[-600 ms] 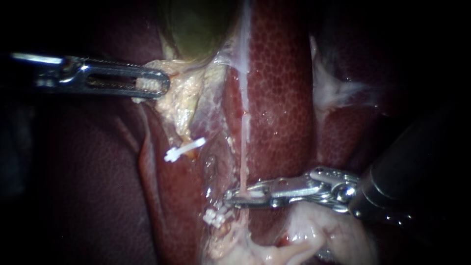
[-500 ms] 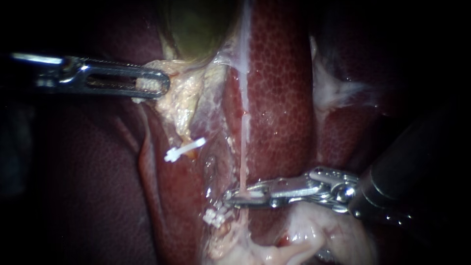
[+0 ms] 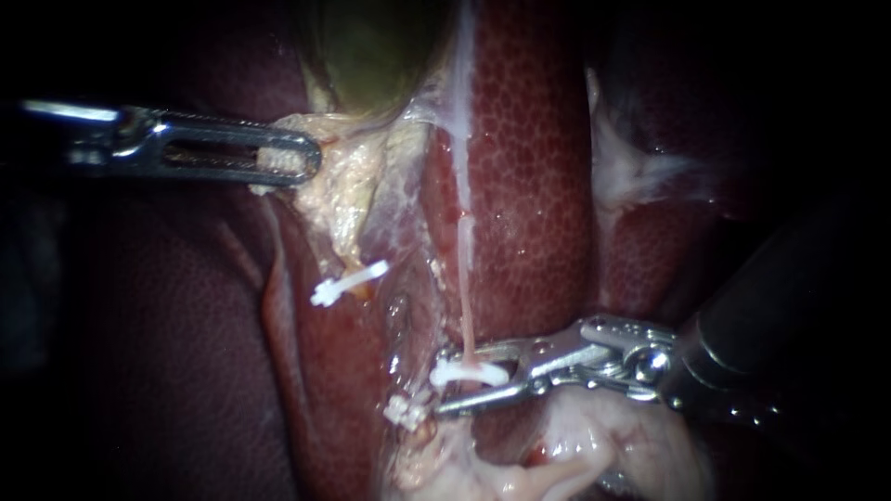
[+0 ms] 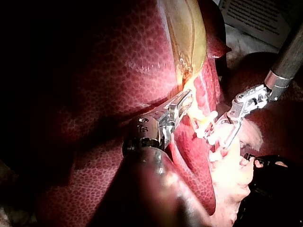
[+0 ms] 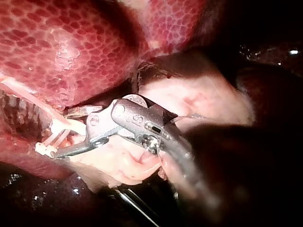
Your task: Going back first clip right tube
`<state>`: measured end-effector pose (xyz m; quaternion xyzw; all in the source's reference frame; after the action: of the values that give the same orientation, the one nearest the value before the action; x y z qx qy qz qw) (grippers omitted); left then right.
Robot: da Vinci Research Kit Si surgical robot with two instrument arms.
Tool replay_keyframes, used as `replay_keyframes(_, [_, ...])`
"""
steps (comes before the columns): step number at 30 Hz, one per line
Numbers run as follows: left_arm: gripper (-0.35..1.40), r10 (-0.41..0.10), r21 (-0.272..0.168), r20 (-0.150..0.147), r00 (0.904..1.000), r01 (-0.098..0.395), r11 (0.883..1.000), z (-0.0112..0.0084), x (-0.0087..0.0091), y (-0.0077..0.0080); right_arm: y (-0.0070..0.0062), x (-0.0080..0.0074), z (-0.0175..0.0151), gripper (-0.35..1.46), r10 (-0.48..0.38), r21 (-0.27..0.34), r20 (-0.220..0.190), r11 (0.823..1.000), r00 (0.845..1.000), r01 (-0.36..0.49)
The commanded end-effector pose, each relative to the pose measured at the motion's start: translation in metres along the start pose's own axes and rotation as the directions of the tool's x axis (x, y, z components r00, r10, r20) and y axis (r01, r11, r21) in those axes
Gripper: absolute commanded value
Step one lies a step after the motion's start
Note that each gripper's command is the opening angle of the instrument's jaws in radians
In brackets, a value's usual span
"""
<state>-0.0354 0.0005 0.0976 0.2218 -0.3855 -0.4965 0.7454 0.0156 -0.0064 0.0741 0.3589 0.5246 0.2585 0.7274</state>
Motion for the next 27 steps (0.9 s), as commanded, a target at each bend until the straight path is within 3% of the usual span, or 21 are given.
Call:
replay_keyframes(1, [-0.35,0.000,0.000,0.000,1.0000,0.000,1.000,0.0000,0.0000,0.0000,0.0000,0.0002,-0.0003,0.60,-0.010,-0.001,-0.001,1.000,1.000,0.010])
replay_keyframes(10, [-0.35,0.001,-0.001,0.001,1.0000,-0.001,1.000,0.0001,0.0001,0.0000,-0.0003,0.0021,-0.0047,0.60,-0.162,0.006,-0.012,0.987,0.987,0.162])
replay_keyframes(15, [-0.35,0.001,-0.001,0.001,1.0000,-0.001,1.000,0.0001,0.0001,0.0000,-0.0012,0.0047,-0.0079,0.60,-0.223,-0.012,-0.022,0.975,0.975,0.223])
replay_keyframes(23, [-0.35,0.001,-0.002,0.001,1.0000,-0.001,1.000,0.0002,0.0001,0.0000,-0.0042,0.0105,-0.0135,0.60,-0.305,-0.050,-0.037,0.952,0.952,0.303])
replay_keyframes(27, [-0.35,0.001,-0.003,0.002,1.0000,-0.001,1.000,0.0004,0.0002,0.0000,-0.0054,0.0122,-0.0149,0.60,-0.342,-0.052,-0.046,0.939,0.939,0.339])
